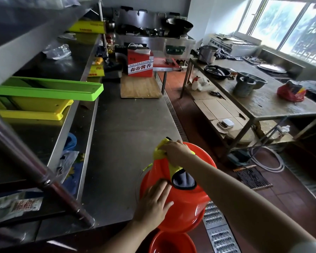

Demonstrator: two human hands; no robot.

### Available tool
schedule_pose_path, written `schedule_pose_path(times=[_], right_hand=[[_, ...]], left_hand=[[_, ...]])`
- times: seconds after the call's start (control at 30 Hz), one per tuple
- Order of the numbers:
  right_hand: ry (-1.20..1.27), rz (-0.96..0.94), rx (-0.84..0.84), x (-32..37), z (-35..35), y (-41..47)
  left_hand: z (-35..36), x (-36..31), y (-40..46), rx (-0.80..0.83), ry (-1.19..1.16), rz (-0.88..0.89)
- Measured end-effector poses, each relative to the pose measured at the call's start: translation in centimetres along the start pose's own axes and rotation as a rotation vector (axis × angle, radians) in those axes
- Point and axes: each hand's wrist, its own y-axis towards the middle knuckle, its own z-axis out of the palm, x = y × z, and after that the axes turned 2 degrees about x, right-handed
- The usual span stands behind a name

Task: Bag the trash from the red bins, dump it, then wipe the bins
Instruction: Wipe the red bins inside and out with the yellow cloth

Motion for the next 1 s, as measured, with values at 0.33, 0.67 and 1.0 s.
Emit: schedule_pose_path(times=[0.33, 0.67, 1.0], right_hand=[[0.140, 0.224, -0.044, -6.0, -0.2, 1.0], [0.361, 0.299, -0.132, -11.9, 2.0, -4.4], [0.559, 0.328, -0.372, -11.8, 7.4, -13.1]], left_hand=[[-0.7, 0.0, 1.0, 0.042, 0.063, 0.023], [0.4, 0.7, 0.8, 0.019, 0.089, 0.054], [0.5, 0.8, 0.3, 0.063, 0.156, 0.074]])
